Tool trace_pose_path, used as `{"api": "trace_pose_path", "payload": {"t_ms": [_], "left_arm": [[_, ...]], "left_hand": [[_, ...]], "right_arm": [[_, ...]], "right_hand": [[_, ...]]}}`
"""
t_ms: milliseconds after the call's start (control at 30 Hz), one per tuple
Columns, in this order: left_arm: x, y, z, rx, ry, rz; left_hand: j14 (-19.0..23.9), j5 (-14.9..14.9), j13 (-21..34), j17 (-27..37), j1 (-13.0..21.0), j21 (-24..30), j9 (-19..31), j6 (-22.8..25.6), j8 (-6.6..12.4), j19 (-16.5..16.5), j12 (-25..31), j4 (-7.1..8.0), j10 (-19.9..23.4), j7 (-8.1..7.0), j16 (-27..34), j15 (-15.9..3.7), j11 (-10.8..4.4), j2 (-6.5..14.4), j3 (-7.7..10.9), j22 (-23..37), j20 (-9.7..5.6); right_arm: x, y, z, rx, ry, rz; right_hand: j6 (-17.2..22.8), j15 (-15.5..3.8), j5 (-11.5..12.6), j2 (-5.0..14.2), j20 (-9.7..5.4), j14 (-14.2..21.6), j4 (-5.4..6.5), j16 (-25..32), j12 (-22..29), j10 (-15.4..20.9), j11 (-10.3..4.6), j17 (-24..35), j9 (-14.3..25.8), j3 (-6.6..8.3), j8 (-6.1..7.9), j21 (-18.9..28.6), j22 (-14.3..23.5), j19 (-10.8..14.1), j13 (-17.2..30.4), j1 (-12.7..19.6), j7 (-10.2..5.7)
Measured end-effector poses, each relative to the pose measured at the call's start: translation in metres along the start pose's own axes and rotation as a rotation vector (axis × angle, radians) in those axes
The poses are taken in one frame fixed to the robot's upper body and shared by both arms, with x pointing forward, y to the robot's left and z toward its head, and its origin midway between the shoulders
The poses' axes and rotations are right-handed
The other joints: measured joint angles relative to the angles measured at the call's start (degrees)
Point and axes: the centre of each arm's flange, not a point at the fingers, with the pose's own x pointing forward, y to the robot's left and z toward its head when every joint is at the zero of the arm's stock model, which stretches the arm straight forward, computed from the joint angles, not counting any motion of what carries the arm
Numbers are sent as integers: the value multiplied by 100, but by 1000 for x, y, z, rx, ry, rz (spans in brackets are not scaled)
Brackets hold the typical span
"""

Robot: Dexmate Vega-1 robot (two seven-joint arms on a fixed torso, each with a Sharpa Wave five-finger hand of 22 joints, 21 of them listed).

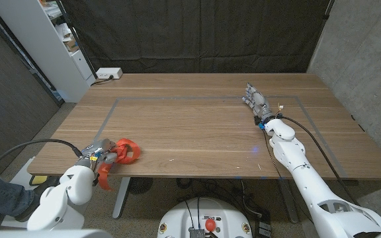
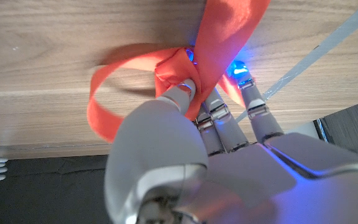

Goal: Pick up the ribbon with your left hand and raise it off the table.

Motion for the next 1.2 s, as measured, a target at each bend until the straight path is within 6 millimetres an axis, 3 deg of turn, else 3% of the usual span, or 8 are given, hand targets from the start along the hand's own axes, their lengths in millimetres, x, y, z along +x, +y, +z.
{"api": "trace_pose_path", "payload": {"t_ms": [167, 600, 633, 667, 733, 767, 867, 1200], "left_arm": [[1, 0, 1, -18, 9, -1], [1, 3, 8, -57, -5, 2], [2, 4, 9, -62, -9, 2], [2, 4, 9, -62, -9, 2], [2, 4, 11, -70, -17, -3], [3, 5, 12, -72, -20, -3], [3, 7, 14, -74, -25, -1], [6, 23, 24, -72, -53, 43]], "left_hand": [[301, -4, 111, 3, 7, 109, 116, 386, 216, -1, 155, 9, 372, 66, 35, -158, 34, -5, 9, 0, 0], [510, -5, 303, 3, 59, 221, 234, 447, 293, 3, 299, 40, 482, 126, 35, -206, 85, -14, 39, 1, -2], [514, -6, 312, 3, 59, 232, 236, 447, 296, 160, 299, 40, 482, 126, 35, -209, 85, -14, 39, 6, -159], [540, -6, 329, 3, 59, 282, 237, 447, 320, 868, 299, 40, 482, 126, 35, -186, 85, -14, 39, 83, -585], [563, -6, 395, 5, 66, 291, 260, 447, 338, 2342, 305, 40, 482, 126, 35, -202, 85, -21, 39, 93, -943], [564, -6, 396, 5, 66, 274, 264, 447, 349, 2565, 305, 40, 481, 126, 35, -202, 85, -21, 39, 51, -1041], [563, -8, 400, 11, 66, 258, 282, 447, 349, 2680, 321, 40, 482, 125, 35, -202, 86, -21, 39, 9, -1126], [617, -10, 403, 57, 64, 276, 342, 477, 398, 2679, 376, 39, 511, 93, 35, -190, 115, -20, 39, 6, -1126]], "right_arm": [[-1, -1, -2, 6, 0, -1], [-3, -2, -3, 14, -4, -1], [-3, -3, -3, 15, -4, -1], [-3, -3, -3, 16, -4, -2], [-4, -3, -4, 18, -4, -3], [-4, -3, -4, 19, -6, -3], [-5, -4, -3, 20, -9, -5], [-9, -5, -1, 26, -22, -8]], "right_hand": [[0, -7, 0, 0, 6, 7, 0, 0, 0, 0, 0, 0, 0, 0, 0, 0, 0, 7, 0, 0, 0], [0, -7, 0, 0, 21, 6, 0, 0, 0, 0, 0, 0, 0, 0, 0, 0, 0, 21, 0, 0, 0], [0, -7, 0, 0, 21, 6, 0, 0, 0, 0, 0, 0, 0, 0, 0, 0, 0, 21, 0, 0, 0], [-1, -7, 0, 0, 21, 6, 0, 0, 0, 0, 0, 0, 0, 0, 0, 0, 0, 21, 0, 0, 0], [0, -7, 0, 0, 21, 6, 0, 0, 0, 0, 0, 0, 0, 0, 0, 0, 0, 21, 0, 0, 0], [-1, -7, 0, 0, 21, 6, 0, 0, 0, 0, 0, 0, 0, 0, 0, 0, 0, 21, 0, 0, 1], [-1, -7, 0, 0, 21, 6, 0, 0, 0, 0, 0, 0, 0, 0, 0, 38, 0, 21, 0, 0, 1], [30, -7, 0, 0, 20, 6, 0, 0, 0, 0, 0, 0, 0, 0, 0, 45, 0, 21, 0, 0, 32]]}}
